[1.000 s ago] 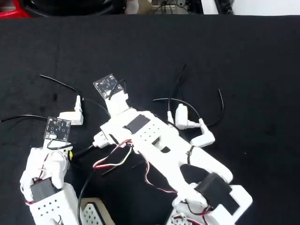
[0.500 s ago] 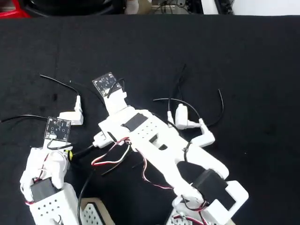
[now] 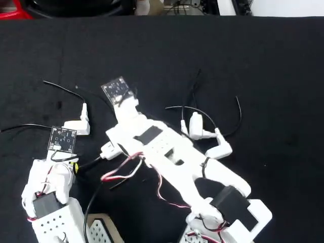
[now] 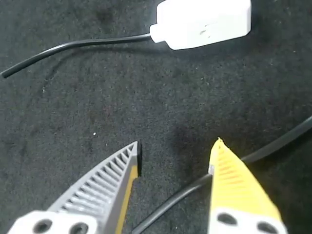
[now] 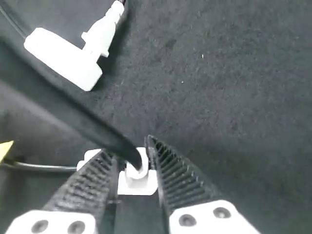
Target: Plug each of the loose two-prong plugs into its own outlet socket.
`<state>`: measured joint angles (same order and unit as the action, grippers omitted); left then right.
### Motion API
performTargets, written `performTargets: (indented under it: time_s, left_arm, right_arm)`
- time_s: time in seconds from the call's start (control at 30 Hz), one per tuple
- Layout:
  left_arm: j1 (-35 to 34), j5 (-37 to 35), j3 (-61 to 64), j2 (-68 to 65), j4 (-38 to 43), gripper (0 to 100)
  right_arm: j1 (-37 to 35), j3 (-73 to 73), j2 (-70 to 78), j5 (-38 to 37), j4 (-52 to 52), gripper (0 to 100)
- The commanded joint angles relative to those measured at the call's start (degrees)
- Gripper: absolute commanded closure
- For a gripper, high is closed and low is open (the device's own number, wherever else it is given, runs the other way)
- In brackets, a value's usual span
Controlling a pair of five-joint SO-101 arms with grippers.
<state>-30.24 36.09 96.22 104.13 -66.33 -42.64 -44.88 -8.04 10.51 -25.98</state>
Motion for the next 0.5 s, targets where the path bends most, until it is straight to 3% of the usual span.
performTargets:
  time_s: [0.0,0.27,0.47]
  left_arm:
    - [0.0,-0.2,1.1,0.4,1.1,76]
    - [0.0,-0.2,0.2,0.4,1.0,76]
    - [-0.1,-0.2,-2.2,0.4,0.1,76]
  right_arm:
    - [-0.7,-1.5,-1.3,0.0,3.8,98.7]
    - [-0.7,-2.4,-6.1,0.4,-2.0,98.7]
    - [-0.6,-4.2,-6.3,1.4,-0.2,98.7]
